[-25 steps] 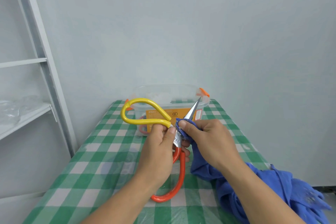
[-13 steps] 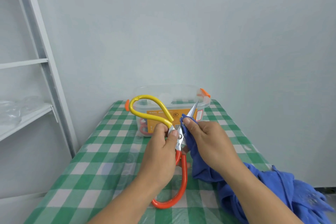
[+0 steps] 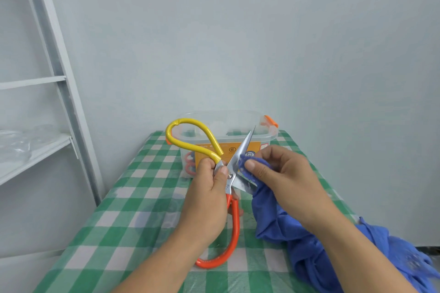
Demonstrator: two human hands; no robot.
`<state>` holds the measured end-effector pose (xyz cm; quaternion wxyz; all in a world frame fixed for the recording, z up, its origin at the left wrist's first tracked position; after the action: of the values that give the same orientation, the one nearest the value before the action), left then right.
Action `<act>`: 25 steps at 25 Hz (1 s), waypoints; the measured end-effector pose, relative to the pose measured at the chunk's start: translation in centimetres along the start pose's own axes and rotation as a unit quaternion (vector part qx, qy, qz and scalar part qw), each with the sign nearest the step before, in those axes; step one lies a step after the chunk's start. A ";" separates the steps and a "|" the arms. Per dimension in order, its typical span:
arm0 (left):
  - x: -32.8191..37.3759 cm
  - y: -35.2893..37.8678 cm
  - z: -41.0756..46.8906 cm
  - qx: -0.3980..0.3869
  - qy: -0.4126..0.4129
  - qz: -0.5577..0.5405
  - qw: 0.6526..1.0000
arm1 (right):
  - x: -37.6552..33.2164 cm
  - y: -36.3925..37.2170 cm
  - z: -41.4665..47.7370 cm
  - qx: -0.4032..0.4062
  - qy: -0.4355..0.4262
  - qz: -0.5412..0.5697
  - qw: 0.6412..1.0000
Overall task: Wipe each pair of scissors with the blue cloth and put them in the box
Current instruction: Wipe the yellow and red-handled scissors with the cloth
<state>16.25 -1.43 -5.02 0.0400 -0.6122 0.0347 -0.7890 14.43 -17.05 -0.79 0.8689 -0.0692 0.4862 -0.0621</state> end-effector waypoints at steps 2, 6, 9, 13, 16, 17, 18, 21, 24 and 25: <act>-0.2 0.0 0.0 -0.002 -0.002 0.000 1.000 | 0.1 0.8 -0.2 -0.024 0.011 -0.016 1.000; 0.1 0.4 -0.3 -0.013 -0.003 -0.015 1.000 | 1.1 0.6 -0.2 0.011 0.040 -0.029 0.999; 0.3 0.9 -0.5 -0.025 -0.002 -0.015 1.000 | 1.8 0.6 -0.1 0.017 0.062 -0.003 0.998; 0.4 1.2 -0.5 -0.035 -0.013 -0.045 0.998 | 1.4 -0.2 0.1 0.061 0.037 0.008 0.997; 0.8 1.4 -0.8 -0.051 -0.024 -0.063 0.996 | 1.4 -0.9 -0.1 0.076 0.025 0.006 0.997; 0.8 1.4 -0.9 -0.054 -0.025 -0.067 0.996 | 1.5 -1.1 -0.1 0.073 0.027 0.011 0.997; 0.7 1.3 -0.9 -0.056 -0.031 -0.071 0.995 | 1.5 -1.2 -0.2 0.071 0.030 0.021 0.997; 0.1 1.3 -0.6 -0.064 -0.049 -0.085 0.993 | 0.2 -1.1 -0.3 0.048 -0.006 0.031 0.998; 0.1 1.2 -0.4 -0.059 -0.033 -0.061 0.996 | -1.1 -0.1 -0.5 0.023 -0.073 -0.061 0.995; 0.1 1.1 -0.4 -0.058 -0.030 -0.053 0.996 | -1.0 0.1 -0.5 0.021 -0.082 -0.090 0.992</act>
<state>15.81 -2.56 -5.12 -0.0363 -0.6379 0.0472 -0.7678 13.45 -16.78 -0.25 0.8981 -0.0994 0.4035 -0.1439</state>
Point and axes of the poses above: each hand's wrist, its own z-axis towards the middle knuckle, its own y-axis out of the palm, x = y × z, the point moved 10 cm from there along z, towards the middle knuckle, and after that the axes turned 7 degrees about -y, right-handed, at the moved point
